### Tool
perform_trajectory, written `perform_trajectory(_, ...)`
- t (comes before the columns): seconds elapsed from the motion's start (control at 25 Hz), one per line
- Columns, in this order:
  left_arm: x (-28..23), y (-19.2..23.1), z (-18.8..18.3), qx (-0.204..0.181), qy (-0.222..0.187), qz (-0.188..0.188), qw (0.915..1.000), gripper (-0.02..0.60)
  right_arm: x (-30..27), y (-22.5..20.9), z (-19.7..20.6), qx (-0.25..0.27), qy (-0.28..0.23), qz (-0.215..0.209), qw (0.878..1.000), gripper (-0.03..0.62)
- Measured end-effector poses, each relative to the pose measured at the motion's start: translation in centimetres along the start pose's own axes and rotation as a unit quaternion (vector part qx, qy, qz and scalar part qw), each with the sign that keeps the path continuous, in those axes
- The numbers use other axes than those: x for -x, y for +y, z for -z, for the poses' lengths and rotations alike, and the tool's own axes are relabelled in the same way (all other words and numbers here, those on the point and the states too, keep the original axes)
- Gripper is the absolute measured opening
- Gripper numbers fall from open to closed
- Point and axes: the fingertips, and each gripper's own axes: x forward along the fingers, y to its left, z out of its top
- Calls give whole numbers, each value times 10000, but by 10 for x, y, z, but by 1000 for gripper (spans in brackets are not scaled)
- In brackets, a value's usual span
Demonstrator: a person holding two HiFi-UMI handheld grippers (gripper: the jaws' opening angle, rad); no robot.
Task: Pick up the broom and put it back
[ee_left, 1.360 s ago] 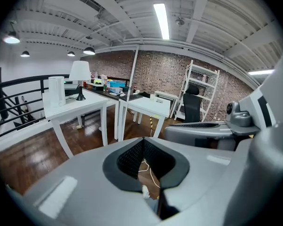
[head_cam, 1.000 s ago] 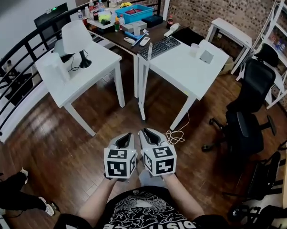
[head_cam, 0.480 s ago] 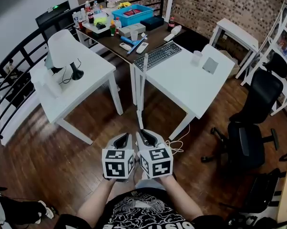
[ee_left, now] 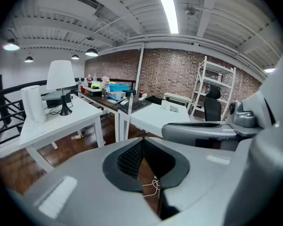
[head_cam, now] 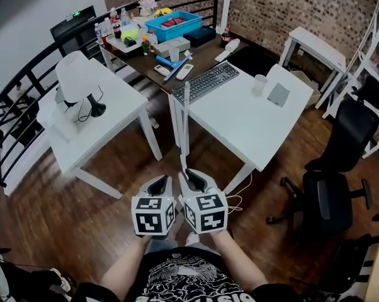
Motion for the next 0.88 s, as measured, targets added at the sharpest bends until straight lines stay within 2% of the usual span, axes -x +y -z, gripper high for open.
perform_trajectory(0.44, -39, 15, -18, -18, -74, -40, 10000, 9, -37, -23, -13, 60, -106, -2, 9999, 51)
perform_trajectory(0.88, -117, 56, -72, -97, -55, 274, 9996, 17, -123, -60, -51, -17, -169, 251, 9995, 52)
